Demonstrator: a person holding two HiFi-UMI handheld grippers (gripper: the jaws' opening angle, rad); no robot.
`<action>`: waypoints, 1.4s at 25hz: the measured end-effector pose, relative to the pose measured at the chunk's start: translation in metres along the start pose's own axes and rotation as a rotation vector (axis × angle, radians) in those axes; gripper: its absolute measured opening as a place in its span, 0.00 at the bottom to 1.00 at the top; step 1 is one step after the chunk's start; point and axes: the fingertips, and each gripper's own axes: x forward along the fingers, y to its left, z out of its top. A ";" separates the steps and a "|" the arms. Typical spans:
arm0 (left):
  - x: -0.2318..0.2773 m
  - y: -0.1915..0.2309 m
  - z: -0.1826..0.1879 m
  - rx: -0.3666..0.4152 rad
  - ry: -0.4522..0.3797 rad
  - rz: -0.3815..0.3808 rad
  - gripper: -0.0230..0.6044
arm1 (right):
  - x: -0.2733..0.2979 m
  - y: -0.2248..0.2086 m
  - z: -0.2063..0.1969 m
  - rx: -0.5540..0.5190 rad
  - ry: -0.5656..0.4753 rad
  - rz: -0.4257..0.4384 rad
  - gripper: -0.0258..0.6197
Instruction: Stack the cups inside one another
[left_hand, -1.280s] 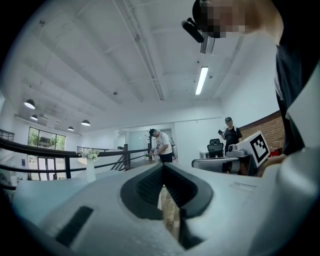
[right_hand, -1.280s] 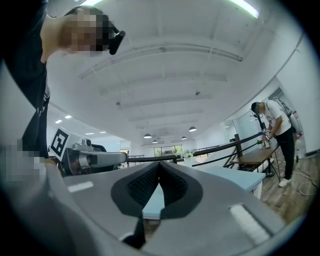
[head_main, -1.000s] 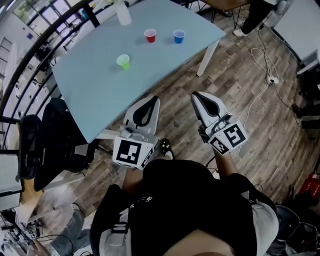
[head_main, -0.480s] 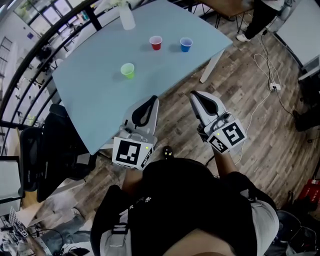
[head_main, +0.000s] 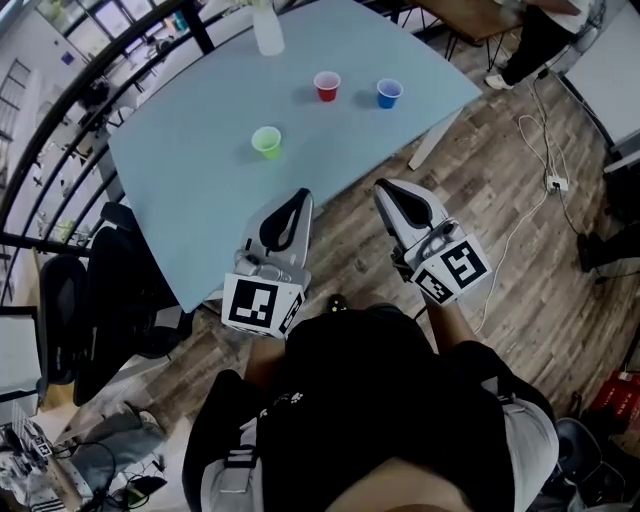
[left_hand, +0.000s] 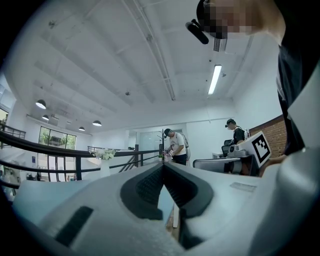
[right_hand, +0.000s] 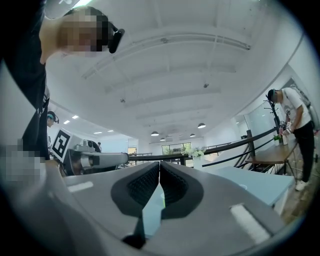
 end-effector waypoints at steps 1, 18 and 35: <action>0.002 0.001 0.001 0.000 -0.001 -0.002 0.01 | 0.001 -0.002 0.000 -0.002 0.002 -0.004 0.05; 0.080 0.039 -0.004 -0.009 0.016 0.134 0.01 | 0.059 -0.096 0.002 0.008 0.041 0.093 0.05; 0.118 0.099 -0.022 -0.008 0.075 0.318 0.01 | 0.140 -0.152 -0.019 0.028 0.089 0.239 0.06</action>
